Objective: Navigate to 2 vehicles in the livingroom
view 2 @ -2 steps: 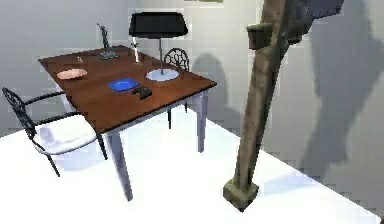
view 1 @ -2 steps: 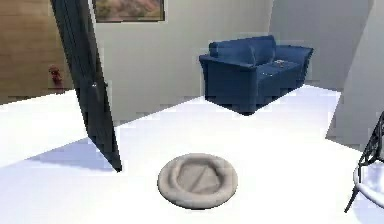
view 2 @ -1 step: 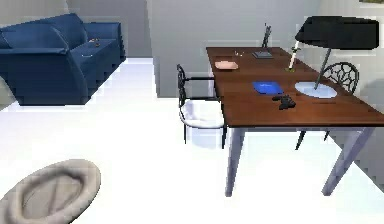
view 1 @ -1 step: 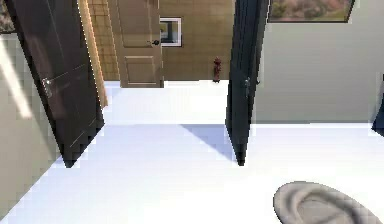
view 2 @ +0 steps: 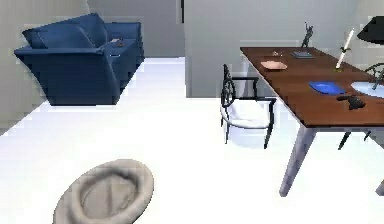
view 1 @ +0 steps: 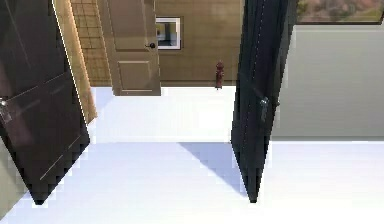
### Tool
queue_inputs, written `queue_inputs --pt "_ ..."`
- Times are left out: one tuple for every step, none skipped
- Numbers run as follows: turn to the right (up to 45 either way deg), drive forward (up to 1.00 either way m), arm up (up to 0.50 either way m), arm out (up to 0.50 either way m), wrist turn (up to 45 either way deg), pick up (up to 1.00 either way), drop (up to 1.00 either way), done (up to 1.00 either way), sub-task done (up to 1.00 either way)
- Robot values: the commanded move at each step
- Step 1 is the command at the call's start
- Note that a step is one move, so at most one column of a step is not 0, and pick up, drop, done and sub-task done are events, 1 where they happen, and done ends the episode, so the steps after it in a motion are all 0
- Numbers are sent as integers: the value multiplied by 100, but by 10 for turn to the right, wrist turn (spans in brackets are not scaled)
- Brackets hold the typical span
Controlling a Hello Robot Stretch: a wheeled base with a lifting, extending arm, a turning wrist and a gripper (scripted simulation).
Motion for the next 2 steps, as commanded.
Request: queue_inputs --pt "-450 0 0 0 0 0 0 0 0" --pt "-90 0 0 0 0 0 0 0 0"
